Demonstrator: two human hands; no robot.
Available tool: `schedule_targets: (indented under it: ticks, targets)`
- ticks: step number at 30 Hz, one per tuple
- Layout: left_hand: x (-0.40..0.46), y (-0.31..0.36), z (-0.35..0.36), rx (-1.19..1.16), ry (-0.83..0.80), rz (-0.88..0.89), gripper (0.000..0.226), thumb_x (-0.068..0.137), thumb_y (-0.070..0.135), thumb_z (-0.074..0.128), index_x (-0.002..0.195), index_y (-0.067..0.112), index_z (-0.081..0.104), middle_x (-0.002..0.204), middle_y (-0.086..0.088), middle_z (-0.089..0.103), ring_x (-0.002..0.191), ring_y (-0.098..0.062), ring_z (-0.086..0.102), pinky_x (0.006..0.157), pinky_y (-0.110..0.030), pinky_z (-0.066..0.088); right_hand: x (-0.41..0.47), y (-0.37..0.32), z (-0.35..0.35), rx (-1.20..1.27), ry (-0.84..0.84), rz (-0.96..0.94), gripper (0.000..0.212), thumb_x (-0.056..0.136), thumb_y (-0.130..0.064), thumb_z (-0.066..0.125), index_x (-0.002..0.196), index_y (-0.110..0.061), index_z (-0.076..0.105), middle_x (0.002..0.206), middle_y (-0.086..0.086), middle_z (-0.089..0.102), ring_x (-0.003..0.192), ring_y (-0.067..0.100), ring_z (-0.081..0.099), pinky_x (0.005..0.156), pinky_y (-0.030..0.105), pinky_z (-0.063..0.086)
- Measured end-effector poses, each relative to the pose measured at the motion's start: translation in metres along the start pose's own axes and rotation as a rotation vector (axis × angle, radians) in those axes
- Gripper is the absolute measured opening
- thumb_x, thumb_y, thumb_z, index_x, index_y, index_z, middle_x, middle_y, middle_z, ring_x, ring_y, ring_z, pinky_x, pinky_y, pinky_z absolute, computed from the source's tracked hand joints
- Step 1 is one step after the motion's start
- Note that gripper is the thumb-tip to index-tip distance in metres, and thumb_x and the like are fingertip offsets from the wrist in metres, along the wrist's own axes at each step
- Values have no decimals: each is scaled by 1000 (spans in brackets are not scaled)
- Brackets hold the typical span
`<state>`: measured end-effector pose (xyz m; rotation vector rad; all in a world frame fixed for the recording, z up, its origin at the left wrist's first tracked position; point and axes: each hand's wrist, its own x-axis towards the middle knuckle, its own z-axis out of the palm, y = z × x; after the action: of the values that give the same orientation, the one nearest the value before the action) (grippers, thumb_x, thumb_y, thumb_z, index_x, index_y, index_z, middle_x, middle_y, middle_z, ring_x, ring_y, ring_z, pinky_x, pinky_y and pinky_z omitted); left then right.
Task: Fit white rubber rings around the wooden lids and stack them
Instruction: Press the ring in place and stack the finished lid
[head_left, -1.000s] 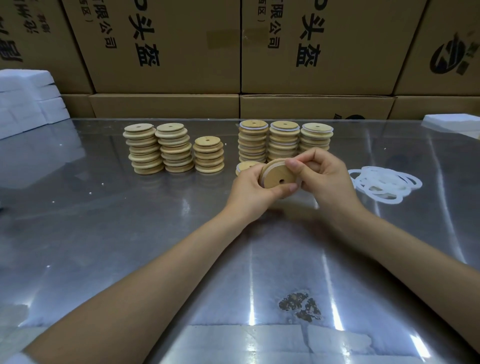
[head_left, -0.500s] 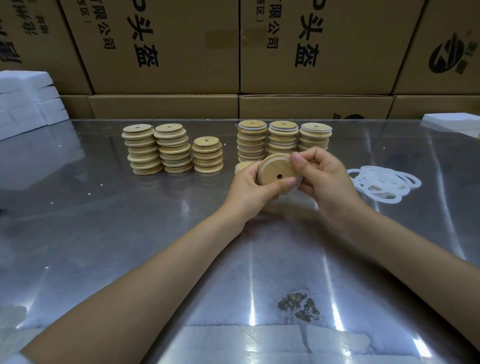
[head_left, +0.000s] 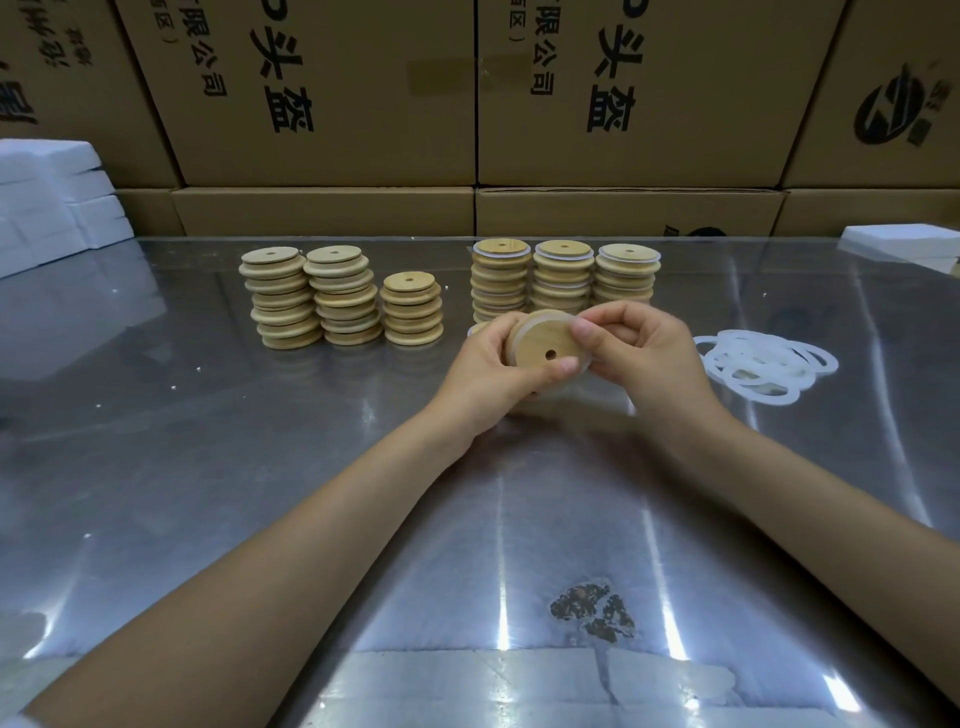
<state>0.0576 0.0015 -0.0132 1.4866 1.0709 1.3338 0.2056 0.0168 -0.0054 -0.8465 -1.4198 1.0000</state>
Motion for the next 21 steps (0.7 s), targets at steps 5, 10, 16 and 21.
schedule_targets:
  ticks: [5,10,16,21]
  targets:
    - [4,-2,-3,183,15,81,37,74,5,79,105,-2,62,91,-12,64,82,-17,57,79,-43,51,2,0,-1,-7,-2,31,7,86,-9,65,80,-13,67,73,4,70,69,10,63,72,25,54]
    - [3,-2,-2,145,6,68,36,74,4,78,105,-2,61,89,-10,64,81,-16,57,77,-38,49,2,-1,-1,43,29,65,5,87,-9,65,83,-11,68,74,3,71,69,9,66,71,23,55]
    - [-1,0,1,-10,12,-3,29,78,2,73,103,8,60,92,-11,61,84,-16,56,70,-30,50,0,-3,1,54,11,67,3,85,-13,67,83,-13,69,78,4,72,75,11,67,75,24,56]
    - [0,0,-4,-107,66,-40,27,80,6,72,102,13,58,94,-7,61,84,-13,58,66,-24,52,0,-2,-3,-25,-19,70,4,85,-19,68,82,-18,69,70,-6,72,71,3,65,67,14,50]
